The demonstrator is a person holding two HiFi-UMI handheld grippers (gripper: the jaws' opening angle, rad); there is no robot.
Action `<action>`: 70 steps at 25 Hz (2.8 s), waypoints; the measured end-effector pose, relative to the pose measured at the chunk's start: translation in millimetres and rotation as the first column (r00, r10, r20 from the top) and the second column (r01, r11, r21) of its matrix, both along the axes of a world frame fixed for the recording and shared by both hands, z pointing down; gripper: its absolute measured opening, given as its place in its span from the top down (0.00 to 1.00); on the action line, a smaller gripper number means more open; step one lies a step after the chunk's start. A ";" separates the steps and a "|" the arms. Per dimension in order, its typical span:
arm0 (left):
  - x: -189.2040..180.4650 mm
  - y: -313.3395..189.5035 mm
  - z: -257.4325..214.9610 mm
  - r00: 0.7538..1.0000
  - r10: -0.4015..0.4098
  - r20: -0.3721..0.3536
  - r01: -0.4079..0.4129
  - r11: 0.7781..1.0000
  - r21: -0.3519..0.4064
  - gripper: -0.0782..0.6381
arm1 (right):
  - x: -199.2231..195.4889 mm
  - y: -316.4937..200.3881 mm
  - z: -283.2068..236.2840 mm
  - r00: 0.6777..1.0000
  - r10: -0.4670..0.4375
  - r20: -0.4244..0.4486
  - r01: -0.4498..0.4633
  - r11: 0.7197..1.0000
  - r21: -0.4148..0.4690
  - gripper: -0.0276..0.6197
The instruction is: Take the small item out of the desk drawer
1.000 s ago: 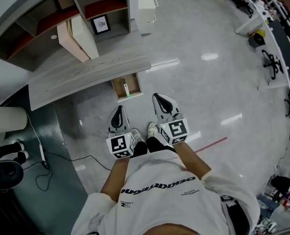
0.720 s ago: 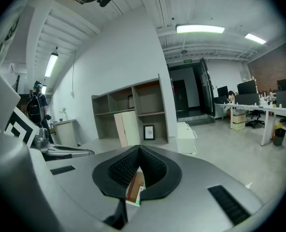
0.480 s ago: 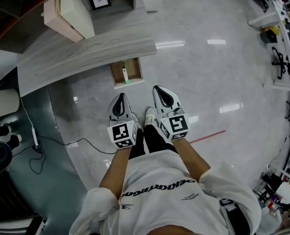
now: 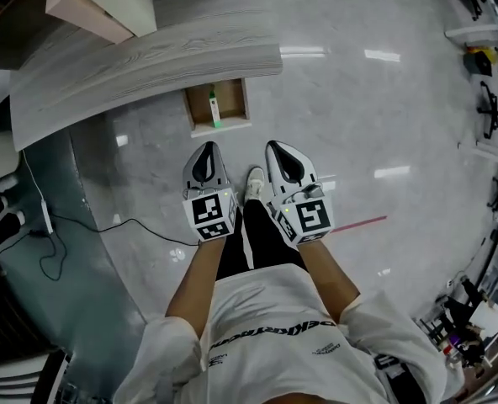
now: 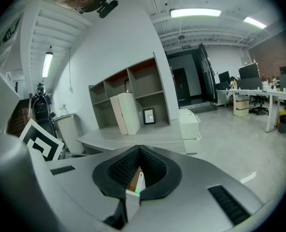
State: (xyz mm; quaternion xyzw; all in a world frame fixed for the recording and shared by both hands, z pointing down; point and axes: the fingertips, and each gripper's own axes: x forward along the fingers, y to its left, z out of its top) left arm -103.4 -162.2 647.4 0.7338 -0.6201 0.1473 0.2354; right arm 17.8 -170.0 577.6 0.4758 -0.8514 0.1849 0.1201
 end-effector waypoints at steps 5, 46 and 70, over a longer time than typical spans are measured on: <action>0.7 -16.1 40.8 1.000 -0.020 -0.020 0.018 0.998 -0.061 0.87 | -5.8 -5.7 26.6 1.000 -0.021 -0.001 0.021 1.000 -0.016 0.91; 8.5 -74.4 249.9 0.996 -0.070 0.047 0.083 0.895 -0.438 0.69 | 4.8 -14.7 133.3 0.999 0.030 -0.030 -0.034 0.988 -0.148 0.91; 7.2 -65.1 218.0 0.997 -0.075 0.034 0.082 0.890 -0.449 0.75 | 3.2 -12.1 105.4 0.999 0.050 -0.017 -0.051 0.990 -0.128 0.91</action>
